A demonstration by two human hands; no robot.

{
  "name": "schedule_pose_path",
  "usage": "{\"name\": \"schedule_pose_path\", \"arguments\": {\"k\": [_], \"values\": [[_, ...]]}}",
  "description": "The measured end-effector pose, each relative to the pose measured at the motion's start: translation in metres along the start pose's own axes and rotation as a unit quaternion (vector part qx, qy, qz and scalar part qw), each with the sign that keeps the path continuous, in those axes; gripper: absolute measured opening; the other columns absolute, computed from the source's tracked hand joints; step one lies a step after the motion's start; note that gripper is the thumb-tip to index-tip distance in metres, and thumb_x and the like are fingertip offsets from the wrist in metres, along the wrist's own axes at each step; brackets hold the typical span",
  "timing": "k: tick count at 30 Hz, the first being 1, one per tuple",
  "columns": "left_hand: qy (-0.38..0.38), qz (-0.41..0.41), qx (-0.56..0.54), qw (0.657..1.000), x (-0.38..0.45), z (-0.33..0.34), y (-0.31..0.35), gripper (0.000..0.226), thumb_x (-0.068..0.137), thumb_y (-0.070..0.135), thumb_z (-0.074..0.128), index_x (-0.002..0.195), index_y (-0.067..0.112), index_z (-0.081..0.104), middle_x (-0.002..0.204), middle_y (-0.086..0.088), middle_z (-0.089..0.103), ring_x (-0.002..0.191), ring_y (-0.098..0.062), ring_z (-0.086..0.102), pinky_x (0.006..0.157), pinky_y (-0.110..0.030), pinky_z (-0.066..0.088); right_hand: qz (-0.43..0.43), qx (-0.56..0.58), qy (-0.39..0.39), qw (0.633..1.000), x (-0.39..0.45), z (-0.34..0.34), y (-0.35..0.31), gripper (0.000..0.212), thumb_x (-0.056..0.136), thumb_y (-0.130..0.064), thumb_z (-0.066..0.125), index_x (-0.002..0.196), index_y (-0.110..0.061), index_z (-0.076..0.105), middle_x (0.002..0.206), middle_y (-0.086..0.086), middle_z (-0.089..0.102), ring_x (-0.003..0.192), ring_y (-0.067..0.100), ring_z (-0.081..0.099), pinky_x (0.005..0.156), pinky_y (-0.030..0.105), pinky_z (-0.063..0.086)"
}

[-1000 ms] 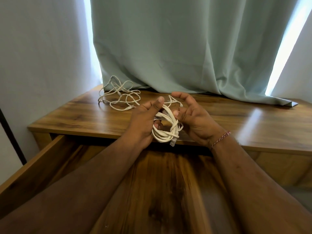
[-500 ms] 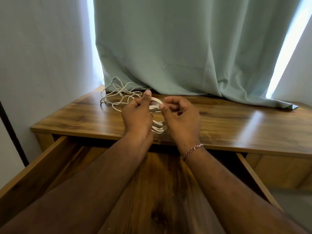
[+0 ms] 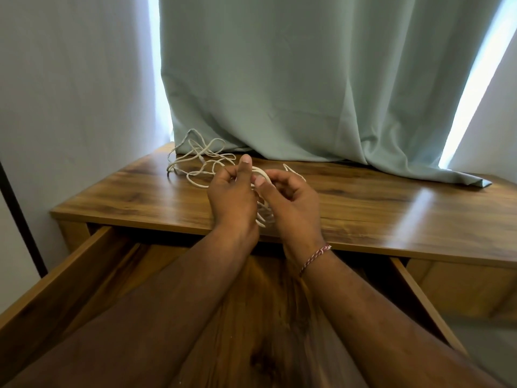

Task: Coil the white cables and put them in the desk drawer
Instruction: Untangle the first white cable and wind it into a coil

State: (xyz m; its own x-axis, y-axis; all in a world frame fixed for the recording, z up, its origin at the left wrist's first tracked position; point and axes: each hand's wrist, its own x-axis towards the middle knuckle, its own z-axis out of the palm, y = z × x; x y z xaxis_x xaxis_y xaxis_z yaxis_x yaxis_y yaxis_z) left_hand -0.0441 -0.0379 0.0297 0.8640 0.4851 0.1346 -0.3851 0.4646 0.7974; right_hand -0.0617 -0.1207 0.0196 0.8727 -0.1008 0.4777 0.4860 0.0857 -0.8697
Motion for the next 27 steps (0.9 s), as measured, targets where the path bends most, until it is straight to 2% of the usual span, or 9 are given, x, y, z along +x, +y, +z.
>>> {"name": "schedule_pose_path", "arguments": {"k": [3,5,7,9,12,16,19,23,27], "values": [[-0.018,-0.013,-0.020,1.000,-0.001,-0.001,-0.001,0.029,0.099,0.032,0.067,0.087,0.005,0.069,0.080,-0.021,0.072,0.079,-0.038,0.071,0.081,-0.055,0.060,-0.091,-0.097,-0.007,0.991,-0.001,0.001,0.003,0.030,0.086,-0.012,0.081,0.112,-0.019,0.067,0.101,-0.006,0.074,0.096,0.008,0.070,0.086,0.030,0.060],[-0.028,-0.032,-0.024,0.999,-0.002,-0.001,-0.004,0.031,0.100,0.034,0.066,0.088,0.005,0.069,0.087,-0.026,0.073,0.081,-0.042,0.073,0.079,-0.053,0.061,-0.164,-0.159,-0.007,0.974,0.001,-0.002,0.006,0.023,0.089,-0.013,0.077,0.108,-0.021,0.068,0.101,-0.010,0.072,0.097,0.007,0.067,0.088,0.033,0.057],[-0.039,-0.060,-0.022,0.997,-0.003,-0.002,-0.008,0.032,0.101,0.035,0.065,0.087,0.006,0.066,0.075,-0.020,0.069,0.061,-0.030,0.066,0.062,-0.040,0.058,-0.229,-0.224,-0.006,0.947,0.005,-0.009,0.010,0.015,0.094,-0.014,0.069,0.106,-0.021,0.072,0.101,-0.013,0.072,0.096,0.006,0.066,0.086,0.040,0.055],[-0.048,-0.084,-0.020,0.995,-0.003,-0.004,-0.009,0.032,0.099,0.036,0.067,0.086,0.008,0.066,0.070,-0.012,0.064,0.055,-0.023,0.057,0.058,-0.033,0.051,-0.264,-0.275,-0.018,0.924,0.010,-0.017,0.014,0.018,0.096,-0.012,0.063,0.108,-0.021,0.075,0.099,-0.015,0.071,0.095,0.005,0.065,0.085,0.044,0.054],[-0.056,-0.114,-0.035,0.991,0.002,-0.004,-0.005,0.031,0.096,0.035,0.071,0.094,0.005,0.068,0.082,-0.019,0.070,0.072,-0.034,0.067,0.072,-0.047,0.059,-0.256,-0.290,-0.093,0.917,0.017,-0.029,0.013,0.025,0.093,-0.011,0.066,0.115,-0.022,0.074,0.104,-0.019,0.068,0.102,0.007,0.064,0.090,0.048,0.054],[-0.079,-0.133,-0.018,0.988,0.007,-0.006,-0.001,0.031,0.093,0.031,0.075,0.102,0.003,0.063,0.076,-0.017,0.067,0.064,-0.030,0.067,0.068,-0.043,0.059,-0.252,-0.287,-0.163,0.910,0.023,-0.036,0.009,0.027,0.086,-0.014,0.071,0.112,-0.020,0.073,0.109,-0.008,0.070,0.106,0.013,0.064,0.091,0.044,0.055],[-0.091,-0.145,0.006,0.985,0.009,-0.009,-0.003,0.027,0.092,0.029,0.077,0.095,0.004,0.066,0.082,-0.018,0.070,0.072,-0.033,0.070,0.078,-0.048,0.060,-0.257,-0.336,-0.159,0.892,0.025,-0.036,0.010,0.027,0.086,-0.011,0.075,0.112,-0.020,0.074,0.108,-0.004,0.070,0.102,0.014,0.064,0.091,0.039,0.054],[-0.084,-0.129,0.034,0.987,0.013,-0.013,-0.001,0.027,0.092,0.029,0.077,0.091,0.003,0.068,0.076,-0.015,0.069,0.059,-0.025,0.067,0.060,-0.035,0.058,-0.276,-0.393,-0.124,0.868,0.018,-0.031,0.012,0.014,0.096,-0.021,0.067,0.109,-0.019,0.073,0.098,-0.005,0.072,0.090,0.011,0.063,0.078,0.030,0.050],[-0.067,-0.072,0.101,0.990,0.016,-0.017,-0.003,0.032,0.089,0.035,0.079,0.079,0.007,0.068,0.087,-0.026,0.071,0.077,-0.034,0.066,0.081,-0.051,0.060,-0.292,-0.415,-0.077,0.858,0.010,-0.026,0.015,0.014,0.101,-0.023,0.060,0.111,-0.015,0.067,0.088,-0.001,0.072,0.075,0.017,0.064,0.063,0.031,0.046]]}}
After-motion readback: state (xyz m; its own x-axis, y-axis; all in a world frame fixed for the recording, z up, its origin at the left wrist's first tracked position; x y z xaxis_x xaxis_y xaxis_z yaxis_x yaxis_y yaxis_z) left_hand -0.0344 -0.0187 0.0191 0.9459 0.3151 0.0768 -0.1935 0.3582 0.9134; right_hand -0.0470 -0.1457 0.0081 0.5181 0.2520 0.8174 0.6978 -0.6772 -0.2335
